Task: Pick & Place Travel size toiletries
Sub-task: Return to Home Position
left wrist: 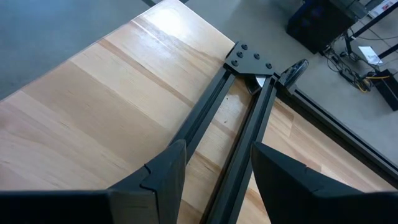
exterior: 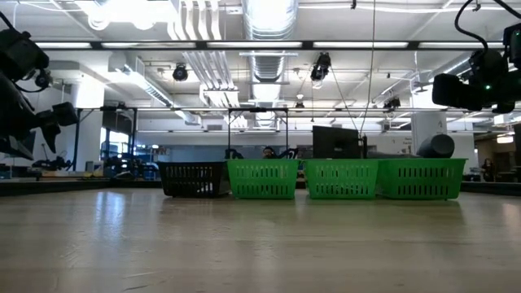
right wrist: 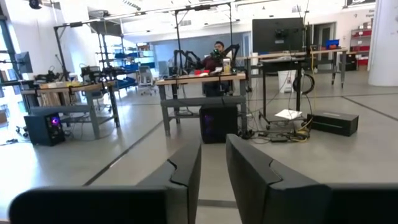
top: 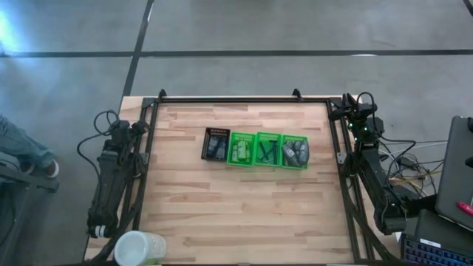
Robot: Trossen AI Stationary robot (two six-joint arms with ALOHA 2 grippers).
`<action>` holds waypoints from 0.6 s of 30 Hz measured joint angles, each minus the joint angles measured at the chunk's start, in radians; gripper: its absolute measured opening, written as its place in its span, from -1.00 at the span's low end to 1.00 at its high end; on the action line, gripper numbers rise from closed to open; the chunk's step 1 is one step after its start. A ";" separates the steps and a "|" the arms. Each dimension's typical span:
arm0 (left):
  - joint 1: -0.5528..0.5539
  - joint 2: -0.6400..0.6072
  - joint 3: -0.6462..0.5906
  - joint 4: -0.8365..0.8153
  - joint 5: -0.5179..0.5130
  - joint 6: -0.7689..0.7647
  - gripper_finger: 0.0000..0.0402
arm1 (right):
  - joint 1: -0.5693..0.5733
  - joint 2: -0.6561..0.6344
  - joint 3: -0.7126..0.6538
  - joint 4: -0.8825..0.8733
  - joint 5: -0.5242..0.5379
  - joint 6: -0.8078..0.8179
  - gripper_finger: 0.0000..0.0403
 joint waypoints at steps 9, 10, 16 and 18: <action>0.000 0.000 0.000 0.000 0.000 0.000 -0.07 | 0.000 0.000 0.000 0.000 0.000 0.000 -0.51; 0.000 0.000 0.000 0.000 0.000 0.000 -0.07 | 0.000 0.000 0.000 0.000 0.000 0.000 -0.49; 0.000 0.000 0.000 0.000 0.000 0.000 -0.07 | 0.000 0.000 0.000 0.000 0.000 0.000 -0.44; 0.000 0.000 0.000 0.000 0.000 0.000 -0.07 | 0.000 0.000 0.000 0.000 0.000 0.000 -0.42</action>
